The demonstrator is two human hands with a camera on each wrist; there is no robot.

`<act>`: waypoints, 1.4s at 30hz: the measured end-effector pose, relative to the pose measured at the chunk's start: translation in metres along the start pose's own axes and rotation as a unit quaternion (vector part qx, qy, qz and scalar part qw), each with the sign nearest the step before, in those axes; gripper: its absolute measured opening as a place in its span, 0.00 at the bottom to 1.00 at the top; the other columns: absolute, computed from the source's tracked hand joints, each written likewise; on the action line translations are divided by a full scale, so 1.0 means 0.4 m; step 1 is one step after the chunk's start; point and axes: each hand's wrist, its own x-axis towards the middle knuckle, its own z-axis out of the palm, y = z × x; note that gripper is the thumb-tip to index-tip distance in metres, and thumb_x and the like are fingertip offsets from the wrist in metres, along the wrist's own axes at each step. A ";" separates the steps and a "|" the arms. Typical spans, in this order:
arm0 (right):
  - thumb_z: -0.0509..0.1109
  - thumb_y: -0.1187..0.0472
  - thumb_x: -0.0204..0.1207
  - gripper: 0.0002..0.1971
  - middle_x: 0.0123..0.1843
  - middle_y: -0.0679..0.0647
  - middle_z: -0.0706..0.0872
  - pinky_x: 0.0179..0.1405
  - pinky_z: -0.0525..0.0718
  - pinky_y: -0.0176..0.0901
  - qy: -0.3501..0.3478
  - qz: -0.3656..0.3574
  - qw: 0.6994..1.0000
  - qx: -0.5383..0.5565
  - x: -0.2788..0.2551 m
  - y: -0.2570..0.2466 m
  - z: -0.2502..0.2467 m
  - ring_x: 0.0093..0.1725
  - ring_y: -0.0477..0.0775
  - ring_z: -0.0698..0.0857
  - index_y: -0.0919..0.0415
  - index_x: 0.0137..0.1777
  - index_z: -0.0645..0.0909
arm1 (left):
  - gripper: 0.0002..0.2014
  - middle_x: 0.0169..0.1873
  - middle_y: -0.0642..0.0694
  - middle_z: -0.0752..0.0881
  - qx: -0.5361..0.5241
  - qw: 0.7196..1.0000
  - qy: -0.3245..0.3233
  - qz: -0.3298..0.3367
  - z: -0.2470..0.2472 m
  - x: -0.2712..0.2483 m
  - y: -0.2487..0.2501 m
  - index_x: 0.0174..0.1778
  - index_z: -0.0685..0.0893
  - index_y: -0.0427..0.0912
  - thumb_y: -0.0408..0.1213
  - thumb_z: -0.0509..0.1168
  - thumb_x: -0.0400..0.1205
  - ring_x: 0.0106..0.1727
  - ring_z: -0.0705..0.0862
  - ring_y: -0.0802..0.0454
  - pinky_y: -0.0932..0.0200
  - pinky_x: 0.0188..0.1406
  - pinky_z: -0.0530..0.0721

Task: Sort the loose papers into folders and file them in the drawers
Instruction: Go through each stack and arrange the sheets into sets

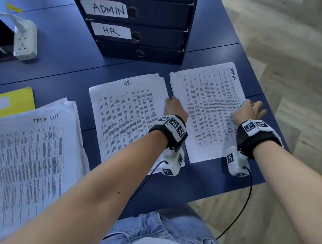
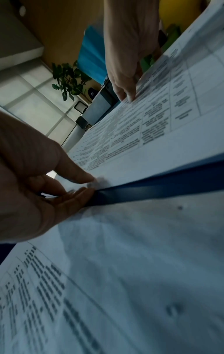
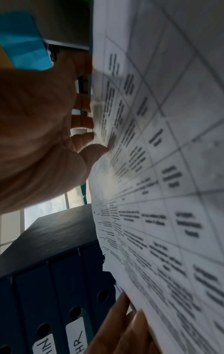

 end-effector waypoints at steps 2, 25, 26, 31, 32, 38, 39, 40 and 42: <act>0.64 0.67 0.76 0.18 0.73 0.63 0.61 0.68 0.67 0.66 0.009 0.004 1.000 -0.001 -0.005 -0.008 -0.003 0.72 0.66 0.60 0.67 0.66 0.69 | 0.15 0.67 0.34 0.71 -0.009 1.000 -0.001 0.014 -0.015 0.000 -0.003 0.62 0.72 0.26 0.24 0.59 0.79 0.56 0.76 0.40 0.58 0.51 0.76; 0.61 0.66 0.77 0.09 0.52 0.57 0.85 0.46 0.73 0.36 -0.201 -0.432 0.873 0.101 -0.629 -0.655 0.231 0.52 0.54 0.82 0.62 0.52 0.83 | 0.06 0.25 0.52 0.79 -0.096 0.971 0.217 0.036 -0.636 -0.126 -0.640 0.41 0.86 0.38 0.27 0.64 0.76 0.26 0.78 0.66 0.77 0.23 0.70; 0.62 0.66 0.78 0.09 0.53 0.57 0.85 0.48 0.75 0.37 -0.207 -0.436 0.871 0.092 -0.659 -0.666 0.252 0.53 0.55 0.82 0.63 0.52 0.83 | 0.07 0.29 0.48 0.82 -0.078 0.972 0.219 0.024 -0.651 -0.128 -0.680 0.44 0.87 0.36 0.27 0.64 0.76 0.34 0.82 0.59 0.74 0.29 0.73; 0.63 0.65 0.77 0.08 0.53 0.57 0.87 0.58 0.80 0.46 -0.234 -0.427 0.871 0.061 -0.768 -0.693 0.353 0.56 0.56 0.83 0.60 0.49 0.83 | 0.17 0.63 0.39 0.82 0.041 0.987 0.157 -0.022 -0.692 -0.107 -0.839 0.61 0.83 0.39 0.28 0.65 0.77 0.66 0.77 0.43 0.59 0.62 0.73; 0.63 0.65 0.76 0.08 0.53 0.57 0.87 0.57 0.80 0.45 -0.229 -0.422 0.875 0.057 -0.781 -0.694 0.374 0.56 0.57 0.83 0.61 0.49 0.83 | 0.18 0.64 0.39 0.80 0.064 0.989 0.129 -0.025 -0.691 -0.107 -0.857 0.64 0.82 0.41 0.30 0.67 0.76 0.67 0.76 0.43 0.57 0.64 0.73; 0.71 0.59 0.72 0.07 0.55 0.56 0.84 0.60 0.78 0.54 -0.175 -0.382 0.907 0.013 -0.826 -0.698 0.466 0.57 0.59 0.82 0.58 0.49 0.80 | 0.27 0.67 0.41 0.70 0.189 0.978 0.090 0.020 -0.674 -0.121 -0.907 0.70 0.73 0.47 0.38 0.72 0.74 0.71 0.67 0.43 0.49 0.68 0.70; 0.75 0.54 0.70 0.13 0.56 0.55 0.82 0.62 0.77 0.54 -0.167 -0.386 0.907 -0.002 -0.830 -0.698 0.476 0.57 0.58 0.81 0.57 0.50 0.79 | 0.26 0.66 0.40 0.70 0.183 0.978 0.099 0.035 -0.673 -0.121 -0.913 0.68 0.74 0.45 0.36 0.71 0.75 0.69 0.68 0.42 0.48 0.67 0.71; 0.77 0.50 0.68 0.18 0.58 0.54 0.80 0.63 0.75 0.54 -0.160 -0.390 0.907 -0.020 -0.836 -0.698 0.483 0.58 0.57 0.80 0.56 0.52 0.77 | 0.24 0.65 0.39 0.70 0.180 0.977 0.109 0.048 -0.674 -0.126 -0.916 0.67 0.74 0.42 0.33 0.70 0.75 0.68 0.69 0.41 0.48 0.67 0.72; 0.78 0.43 0.64 0.26 0.60 0.53 0.77 0.64 0.70 0.55 -0.140 -0.399 0.905 -0.050 -0.847 -0.697 0.495 0.61 0.56 0.78 0.56 0.57 0.75 | 0.19 0.63 0.37 0.69 0.184 0.972 0.130 0.071 -0.679 -0.134 -0.926 0.64 0.76 0.38 0.28 0.66 0.76 0.65 0.69 0.39 0.46 0.66 0.73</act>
